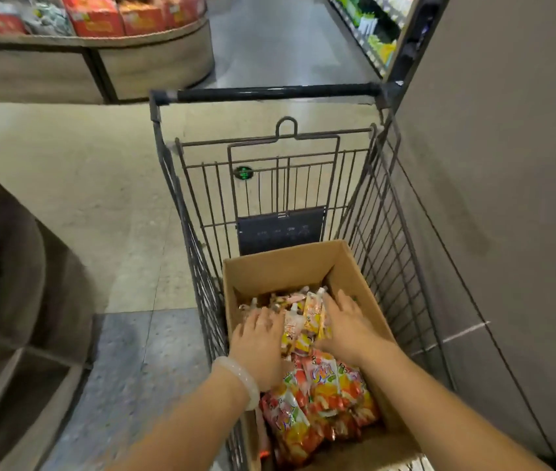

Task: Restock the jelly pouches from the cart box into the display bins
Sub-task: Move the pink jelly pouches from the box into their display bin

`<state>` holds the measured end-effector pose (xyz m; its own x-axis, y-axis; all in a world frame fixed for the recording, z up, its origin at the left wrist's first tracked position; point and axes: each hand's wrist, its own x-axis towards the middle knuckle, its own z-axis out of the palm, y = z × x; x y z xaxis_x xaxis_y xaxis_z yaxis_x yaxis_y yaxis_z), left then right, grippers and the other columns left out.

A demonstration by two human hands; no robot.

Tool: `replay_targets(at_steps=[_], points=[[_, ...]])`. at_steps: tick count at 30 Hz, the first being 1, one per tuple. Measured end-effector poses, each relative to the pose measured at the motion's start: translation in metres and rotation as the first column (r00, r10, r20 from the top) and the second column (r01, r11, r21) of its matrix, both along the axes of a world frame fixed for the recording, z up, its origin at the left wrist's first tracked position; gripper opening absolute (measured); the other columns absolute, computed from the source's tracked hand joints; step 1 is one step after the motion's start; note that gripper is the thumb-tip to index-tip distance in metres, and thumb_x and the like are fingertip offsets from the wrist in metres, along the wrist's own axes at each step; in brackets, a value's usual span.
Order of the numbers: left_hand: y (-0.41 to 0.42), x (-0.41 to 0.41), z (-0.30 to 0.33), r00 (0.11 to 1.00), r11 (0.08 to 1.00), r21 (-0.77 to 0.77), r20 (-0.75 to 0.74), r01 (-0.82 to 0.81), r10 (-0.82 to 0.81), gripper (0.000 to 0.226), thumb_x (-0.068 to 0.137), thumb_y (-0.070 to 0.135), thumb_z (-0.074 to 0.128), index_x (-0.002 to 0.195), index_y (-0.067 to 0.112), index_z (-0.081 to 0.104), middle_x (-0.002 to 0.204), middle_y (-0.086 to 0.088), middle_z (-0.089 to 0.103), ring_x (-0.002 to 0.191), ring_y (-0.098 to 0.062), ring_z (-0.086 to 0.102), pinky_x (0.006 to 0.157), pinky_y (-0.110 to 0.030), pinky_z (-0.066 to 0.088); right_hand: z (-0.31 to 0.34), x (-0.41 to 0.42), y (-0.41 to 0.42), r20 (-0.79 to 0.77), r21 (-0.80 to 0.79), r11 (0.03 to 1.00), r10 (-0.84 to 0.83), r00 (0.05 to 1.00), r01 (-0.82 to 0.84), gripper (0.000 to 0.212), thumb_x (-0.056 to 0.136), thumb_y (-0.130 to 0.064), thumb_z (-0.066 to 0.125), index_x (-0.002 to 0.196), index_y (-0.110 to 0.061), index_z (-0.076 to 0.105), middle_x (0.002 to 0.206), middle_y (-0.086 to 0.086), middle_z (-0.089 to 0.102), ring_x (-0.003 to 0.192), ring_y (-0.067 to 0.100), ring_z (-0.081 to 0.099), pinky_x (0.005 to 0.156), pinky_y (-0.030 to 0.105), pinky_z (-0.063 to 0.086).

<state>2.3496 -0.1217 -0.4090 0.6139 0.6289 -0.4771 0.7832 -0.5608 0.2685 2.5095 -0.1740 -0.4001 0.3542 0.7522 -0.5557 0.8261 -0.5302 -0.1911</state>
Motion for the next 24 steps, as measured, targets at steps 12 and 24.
replay_targets(at_steps=[12, 24], points=[[-0.022, 0.057, -0.144, 0.663, 0.532, -0.458, -0.189, -0.712, 0.725, 0.086, 0.082, 0.048, 0.061, 0.15, 0.019, 0.017, 0.155, -0.008, 0.021, 0.143, -0.028, 0.019, 0.115, -0.035, 0.019, -0.147, 0.036, 0.029, -0.288, -0.196, 0.958, 0.149, 0.946, -0.21, 0.09, 0.089, -0.036, 0.061, 0.152, -0.025, -0.001, 0.16, 0.007, -0.007, 0.147, 0.03, -0.002, 0.119, 0.043, 0.014], [-0.006, 0.059, -0.229, 0.074, -0.029, -0.357, -0.27, -0.934, 0.96, 0.034, 0.095, 0.021, 0.044, 0.126, 0.007, 0.046, 0.124, -0.017, 0.056, 0.114, -0.034, 0.054, 0.096, -0.038, 0.044, -0.261, -0.024, 0.061, -0.51, -0.229, 0.969, -0.198, 0.837, 0.09, 0.048, 0.082, -0.037, 0.066, 0.124, -0.016, 0.054, 0.12, 0.008, 0.064, 0.112, 0.027, 0.059, 0.091, 0.031, 0.048]])
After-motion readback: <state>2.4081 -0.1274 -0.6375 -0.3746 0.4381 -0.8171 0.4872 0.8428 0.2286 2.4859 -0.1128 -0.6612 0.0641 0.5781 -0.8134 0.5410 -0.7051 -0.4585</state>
